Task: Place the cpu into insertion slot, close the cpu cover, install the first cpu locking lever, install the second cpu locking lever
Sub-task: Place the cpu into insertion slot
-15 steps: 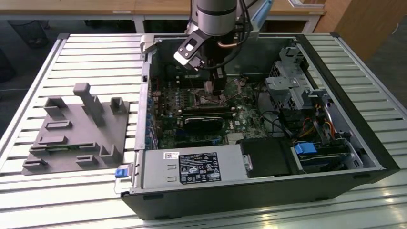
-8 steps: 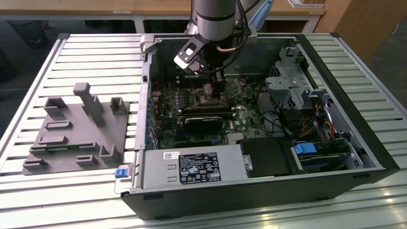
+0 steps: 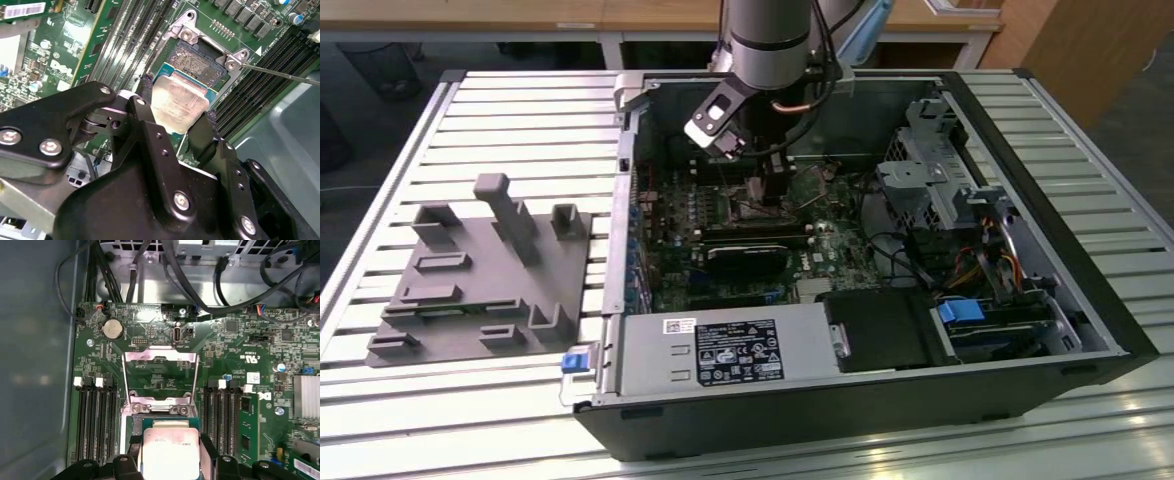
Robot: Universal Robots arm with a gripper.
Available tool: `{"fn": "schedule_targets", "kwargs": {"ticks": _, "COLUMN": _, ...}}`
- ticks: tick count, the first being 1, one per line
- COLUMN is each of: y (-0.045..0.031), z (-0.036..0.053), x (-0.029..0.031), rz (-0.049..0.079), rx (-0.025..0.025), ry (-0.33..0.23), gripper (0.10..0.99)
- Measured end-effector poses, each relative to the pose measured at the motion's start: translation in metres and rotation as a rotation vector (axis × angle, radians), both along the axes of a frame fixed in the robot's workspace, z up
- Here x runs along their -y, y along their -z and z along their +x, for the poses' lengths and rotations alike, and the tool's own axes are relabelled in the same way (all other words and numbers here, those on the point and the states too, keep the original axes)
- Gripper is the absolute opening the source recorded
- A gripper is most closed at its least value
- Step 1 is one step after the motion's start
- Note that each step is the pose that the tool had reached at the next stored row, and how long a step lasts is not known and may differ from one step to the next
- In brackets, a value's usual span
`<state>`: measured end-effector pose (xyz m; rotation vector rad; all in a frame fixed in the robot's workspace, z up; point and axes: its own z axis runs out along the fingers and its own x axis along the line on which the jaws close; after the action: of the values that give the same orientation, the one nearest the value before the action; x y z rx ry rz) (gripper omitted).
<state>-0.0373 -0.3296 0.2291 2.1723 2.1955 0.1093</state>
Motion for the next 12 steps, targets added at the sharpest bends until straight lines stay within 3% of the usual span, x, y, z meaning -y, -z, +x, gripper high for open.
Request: {"fn": "schedule_targets", "kwargs": {"ticks": 12, "y": 0.0152, "z": -0.0055, "x": -0.0066, "rz": 0.0, "rx": 0.0, "ry": 0.001, "gripper": 0.537}}
